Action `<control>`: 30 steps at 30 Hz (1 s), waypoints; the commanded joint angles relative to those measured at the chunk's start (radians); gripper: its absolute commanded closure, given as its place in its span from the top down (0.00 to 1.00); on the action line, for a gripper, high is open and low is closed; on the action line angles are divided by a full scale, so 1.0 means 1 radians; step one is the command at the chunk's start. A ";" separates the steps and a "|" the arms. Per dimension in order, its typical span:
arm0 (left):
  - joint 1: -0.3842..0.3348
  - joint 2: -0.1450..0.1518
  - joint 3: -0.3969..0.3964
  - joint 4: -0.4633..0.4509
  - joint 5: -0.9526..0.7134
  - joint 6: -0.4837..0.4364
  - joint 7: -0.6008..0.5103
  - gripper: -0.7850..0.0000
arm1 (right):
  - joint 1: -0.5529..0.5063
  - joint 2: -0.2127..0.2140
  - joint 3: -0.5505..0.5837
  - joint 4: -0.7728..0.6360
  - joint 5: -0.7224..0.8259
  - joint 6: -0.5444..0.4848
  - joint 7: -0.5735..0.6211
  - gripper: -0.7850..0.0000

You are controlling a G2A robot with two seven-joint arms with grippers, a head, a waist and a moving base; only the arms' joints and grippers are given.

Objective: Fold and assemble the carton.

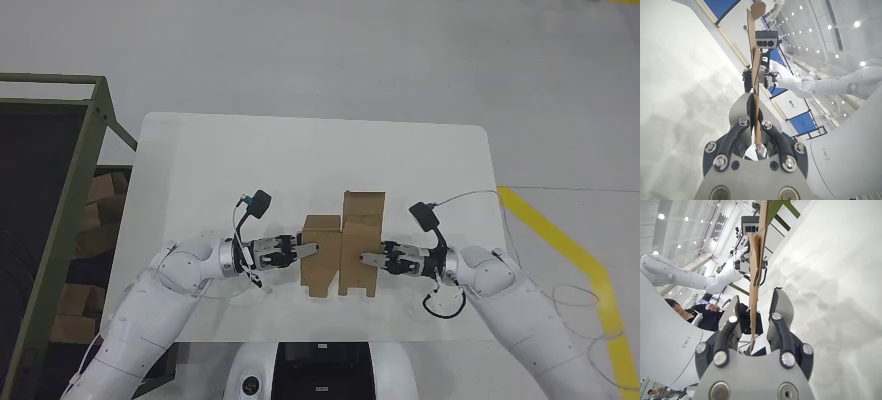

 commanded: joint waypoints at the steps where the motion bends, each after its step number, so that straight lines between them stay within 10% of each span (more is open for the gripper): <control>1: -0.002 0.001 0.002 0.000 0.000 0.000 0.002 0.00 | 0.002 0.001 -0.006 -0.002 -0.001 -0.001 -0.001 0.16; 10: -0.006 0.005 0.009 0.002 0.020 0.011 0.023 0.00 | 0.008 0.009 -0.021 -0.005 0.011 -0.004 -0.004 0.00; 11: -0.008 0.006 0.009 0.002 0.028 0.013 0.022 0.11 | 0.008 0.010 -0.021 -0.006 0.013 -0.003 -0.003 0.00; 13: -0.007 0.007 0.009 0.000 0.041 0.015 0.028 1.00 | 0.010 0.012 -0.024 -0.009 0.014 -0.002 -0.002 0.00; 30: -0.036 0.035 -0.039 0.093 -0.253 -0.105 -0.067 1.00 | 0.046 0.054 -0.070 -0.082 0.046 0.082 0.082 0.00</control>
